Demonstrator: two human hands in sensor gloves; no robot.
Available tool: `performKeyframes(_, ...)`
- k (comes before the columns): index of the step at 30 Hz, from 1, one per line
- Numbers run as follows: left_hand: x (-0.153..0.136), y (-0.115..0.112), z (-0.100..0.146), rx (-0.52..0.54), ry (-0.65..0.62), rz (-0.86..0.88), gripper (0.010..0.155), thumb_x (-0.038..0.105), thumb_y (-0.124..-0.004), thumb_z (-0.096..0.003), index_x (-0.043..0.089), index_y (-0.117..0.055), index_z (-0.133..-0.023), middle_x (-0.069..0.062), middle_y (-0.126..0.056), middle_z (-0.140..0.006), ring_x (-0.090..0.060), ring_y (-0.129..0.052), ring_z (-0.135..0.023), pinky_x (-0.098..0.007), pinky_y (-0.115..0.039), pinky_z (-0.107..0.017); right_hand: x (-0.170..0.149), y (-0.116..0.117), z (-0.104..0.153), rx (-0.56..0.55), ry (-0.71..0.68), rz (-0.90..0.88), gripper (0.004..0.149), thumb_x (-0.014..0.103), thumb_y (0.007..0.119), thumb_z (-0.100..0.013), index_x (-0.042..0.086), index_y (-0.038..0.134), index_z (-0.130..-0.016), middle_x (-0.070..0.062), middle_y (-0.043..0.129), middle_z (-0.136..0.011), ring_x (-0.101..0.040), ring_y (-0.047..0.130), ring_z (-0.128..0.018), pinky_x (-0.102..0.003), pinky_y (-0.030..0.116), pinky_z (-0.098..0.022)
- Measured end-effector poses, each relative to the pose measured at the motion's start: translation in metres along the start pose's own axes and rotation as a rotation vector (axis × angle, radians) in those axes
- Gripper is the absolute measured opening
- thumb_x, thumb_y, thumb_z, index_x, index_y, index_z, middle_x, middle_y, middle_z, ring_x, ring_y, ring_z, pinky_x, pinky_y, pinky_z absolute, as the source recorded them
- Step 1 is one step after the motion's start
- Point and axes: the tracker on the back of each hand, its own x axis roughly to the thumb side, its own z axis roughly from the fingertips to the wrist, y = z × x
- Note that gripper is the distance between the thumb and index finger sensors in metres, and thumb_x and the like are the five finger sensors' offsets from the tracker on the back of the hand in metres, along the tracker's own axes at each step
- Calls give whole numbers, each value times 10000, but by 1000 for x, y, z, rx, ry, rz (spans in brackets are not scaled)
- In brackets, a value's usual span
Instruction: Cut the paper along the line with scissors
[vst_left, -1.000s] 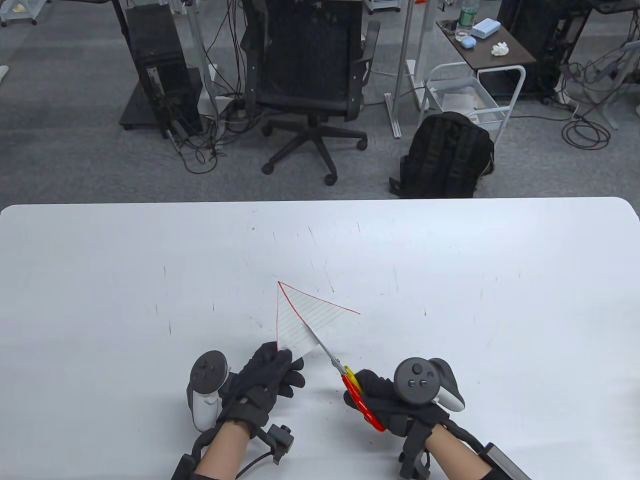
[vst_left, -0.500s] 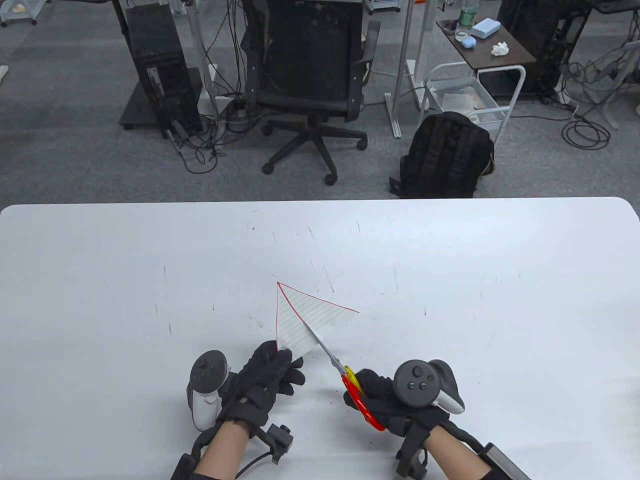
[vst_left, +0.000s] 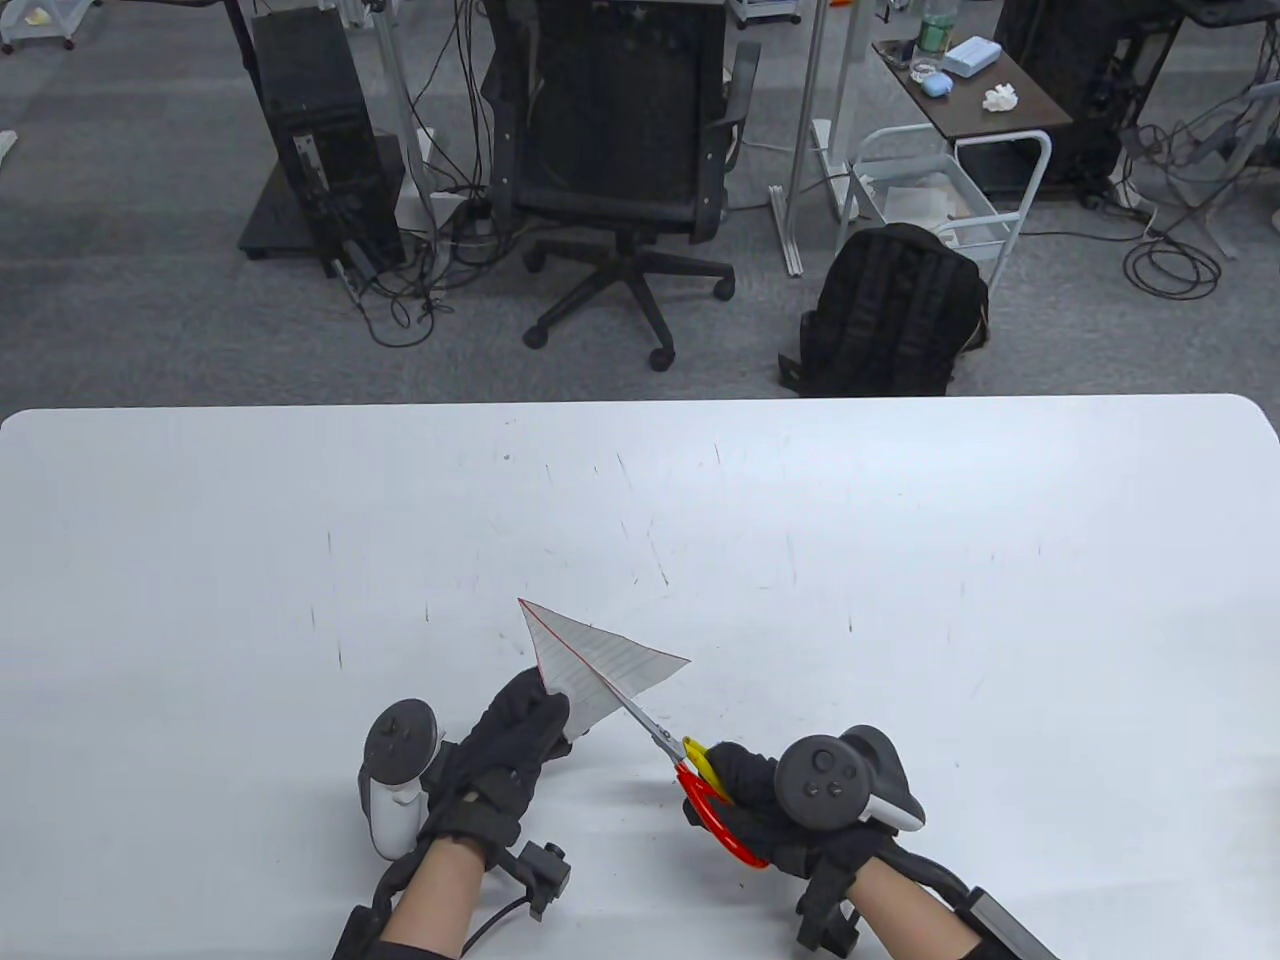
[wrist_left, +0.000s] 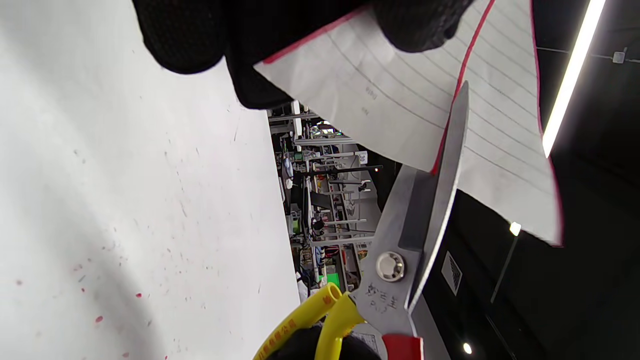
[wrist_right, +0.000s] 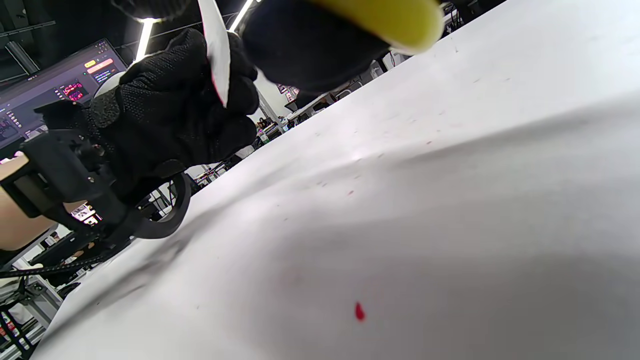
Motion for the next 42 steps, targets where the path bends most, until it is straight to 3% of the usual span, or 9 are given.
performKeyframes(2, 3, 1, 0, 10, -9, -21, 409, 431, -662, -622, 343, -628, -1020, 51, -824, -912, -160, -879, -784, -296, -778, -611, 0, 0, 0, 1, 2, -6, 651, 504, 578, -588, -51, 521, -924, -189, 786, -730, -147, 904, -391, -375, 705, -316)
performKeyframes(5, 5, 2, 1, 24, -14, -48, 399, 423, -657, -622, 337, -638, -1011, 45, -845, -872, -141, -899, -722, -220, -794, -526, 0, -1, 0, 1, 5, -12, 648, 505, 582, -587, -48, 527, -921, -189, 789, -725, -142, 906, -385, -371, 706, -312)
performKeyframes(17, 4, 4, 0, 42, -6, -97, 396, 403, -666, -623, 284, -670, -1000, 20, -884, -811, -133, -929, -653, -221, -811, -491, -4, -2, 0, 19, 17, -70, 638, 515, 584, -590, -35, 543, -911, -166, 807, -700, -112, 901, -354, -347, 703, -292)
performKeyframes(24, 6, 0, -1, 19, -21, -132, 396, 403, -669, -622, 279, -675, -998, 15, -885, -804, -134, -929, -647, -225, -811, -490, -5, 2, 0, 93, 18, -110, 716, 553, 530, -614, -65, 454, -968, -233, 731, -793, -200, 872, -465, -423, 677, -381)
performKeyframes(42, 14, -19, -1, -53, -60, -196, 399, 397, -668, -618, 253, -687, -990, 10, -898, -774, -132, -939, -624, -244, -824, -484, -7, -2, 0, -6, 9, -148, 682, 555, 563, -603, -36, 510, -939, -196, 776, -741, -157, 889, -406, -388, 691, -337)
